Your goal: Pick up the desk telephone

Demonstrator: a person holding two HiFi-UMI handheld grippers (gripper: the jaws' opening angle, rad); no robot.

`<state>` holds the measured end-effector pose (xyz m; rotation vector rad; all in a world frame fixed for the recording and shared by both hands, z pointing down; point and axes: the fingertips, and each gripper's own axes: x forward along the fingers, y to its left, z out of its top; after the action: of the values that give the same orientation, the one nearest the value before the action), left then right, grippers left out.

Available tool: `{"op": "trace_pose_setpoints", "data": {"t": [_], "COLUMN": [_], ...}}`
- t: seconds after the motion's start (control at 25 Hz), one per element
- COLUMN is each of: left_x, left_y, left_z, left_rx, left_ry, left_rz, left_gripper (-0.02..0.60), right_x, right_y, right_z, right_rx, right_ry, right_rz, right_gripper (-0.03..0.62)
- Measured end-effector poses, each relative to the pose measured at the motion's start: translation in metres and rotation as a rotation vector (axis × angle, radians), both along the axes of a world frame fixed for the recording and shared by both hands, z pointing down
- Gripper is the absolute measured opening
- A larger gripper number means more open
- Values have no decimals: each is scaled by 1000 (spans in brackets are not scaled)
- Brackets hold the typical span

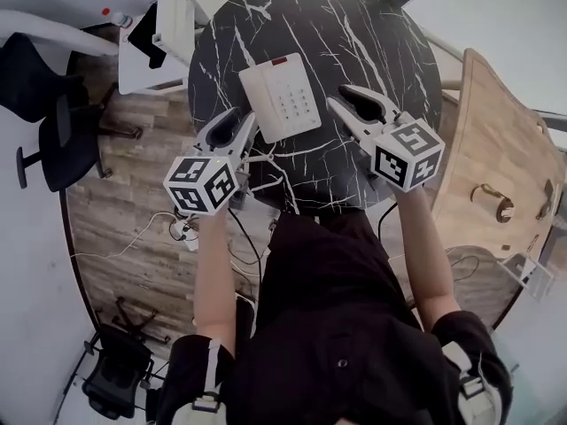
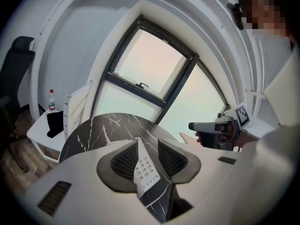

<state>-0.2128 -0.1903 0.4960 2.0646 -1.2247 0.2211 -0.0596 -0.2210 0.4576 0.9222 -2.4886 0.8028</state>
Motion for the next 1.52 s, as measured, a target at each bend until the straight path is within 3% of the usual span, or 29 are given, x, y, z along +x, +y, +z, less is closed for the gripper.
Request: {"op": "trace_pose_setpoints", "data": {"t": [0.52,0.76,1.24,1.52], "left_x": [-2,1,6,14], "left_y": [18,18,9,-2], "left_z": [81,104,143,155], "left_rx": [-185,-192,-218,-208], "left_ry": [-7,97,188,237], "left_rz": [-15,-41,-55,-48], "left_gripper": [243,283,345,356], "right_x": [4,8,1,-11], "right_y": [19,15,-2,-6], "right_z": [109,147,195,211], "right_rx": [-209,-260,-319,-392], "right_ry": [58,27,-32,-130], "right_rz": [-65,-66,-119,-159], "right_gripper": [227,245,265,265]}}
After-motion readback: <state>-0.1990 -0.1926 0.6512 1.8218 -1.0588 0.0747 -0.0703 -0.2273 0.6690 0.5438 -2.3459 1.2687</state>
